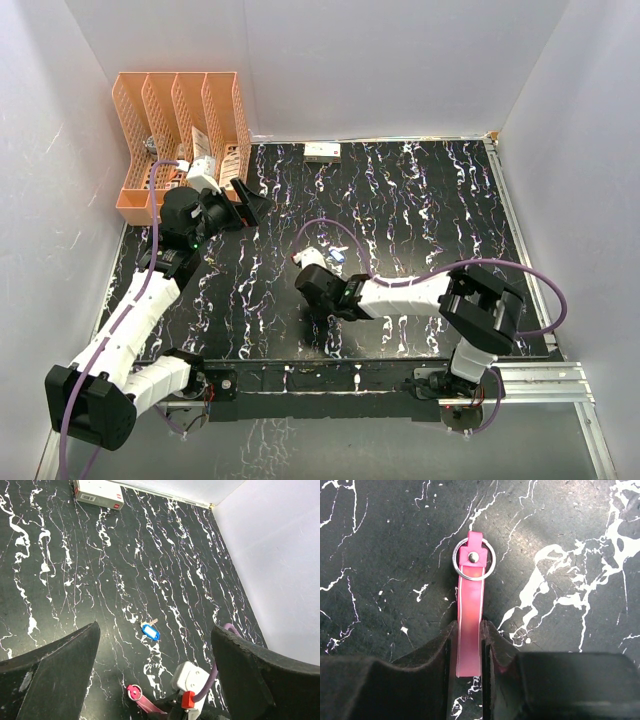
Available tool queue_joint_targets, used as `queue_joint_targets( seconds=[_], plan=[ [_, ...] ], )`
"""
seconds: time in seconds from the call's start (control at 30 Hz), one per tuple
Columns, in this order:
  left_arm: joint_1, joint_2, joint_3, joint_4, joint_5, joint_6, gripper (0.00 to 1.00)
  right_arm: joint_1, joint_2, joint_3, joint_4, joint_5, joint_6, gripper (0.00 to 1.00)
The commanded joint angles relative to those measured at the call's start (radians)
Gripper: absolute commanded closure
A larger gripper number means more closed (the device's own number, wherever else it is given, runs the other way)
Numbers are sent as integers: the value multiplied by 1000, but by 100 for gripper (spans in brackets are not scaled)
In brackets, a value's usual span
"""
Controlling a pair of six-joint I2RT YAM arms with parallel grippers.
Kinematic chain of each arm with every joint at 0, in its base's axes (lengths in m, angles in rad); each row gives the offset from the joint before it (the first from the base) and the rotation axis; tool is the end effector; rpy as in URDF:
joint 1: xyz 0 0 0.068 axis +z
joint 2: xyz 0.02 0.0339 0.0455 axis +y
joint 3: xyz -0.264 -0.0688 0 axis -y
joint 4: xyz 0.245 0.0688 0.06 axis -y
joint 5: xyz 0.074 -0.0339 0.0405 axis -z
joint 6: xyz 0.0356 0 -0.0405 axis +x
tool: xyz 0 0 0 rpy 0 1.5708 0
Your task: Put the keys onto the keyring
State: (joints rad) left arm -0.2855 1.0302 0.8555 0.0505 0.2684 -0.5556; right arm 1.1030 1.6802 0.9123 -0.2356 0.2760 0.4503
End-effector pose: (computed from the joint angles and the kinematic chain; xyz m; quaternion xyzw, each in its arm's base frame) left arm 0.2308 -0.0776 0.3429 -0.0123 0.7480 -0.3593 0.5578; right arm 0.1552 0.2856 0.1576 -0.2684 0.9131 0.1001 0.2903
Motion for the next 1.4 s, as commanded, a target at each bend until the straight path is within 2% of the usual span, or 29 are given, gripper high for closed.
queue_joint_targets(
  seconds=[0.0, 0.33, 0.6, 0.87, 1.17, 1.37],
  plan=[
    [-3, -38, 2, 1, 12, 7, 9, -1, -78, -12, 4, 56, 6, 81],
    [-3, -50, -95, 145, 147, -17, 9, -2, -343, -37, 45, 118, -62, 81],
    [-22, -19, -112, 187, 259, 8, 10, -2, -516, -28, 61, 138, -135, 79],
    [-89, -7, -130, 203, 277, 59, 12, -2, -580, -46, 87, 122, -160, 79],
    [-199, -31, -160, 204, 220, 152, 14, -2, -599, -33, 86, 114, -168, 78],
    [-251, -8, -164, 200, 205, 156, 14, -2, -605, -31, 93, 125, -175, 78]
  ],
)
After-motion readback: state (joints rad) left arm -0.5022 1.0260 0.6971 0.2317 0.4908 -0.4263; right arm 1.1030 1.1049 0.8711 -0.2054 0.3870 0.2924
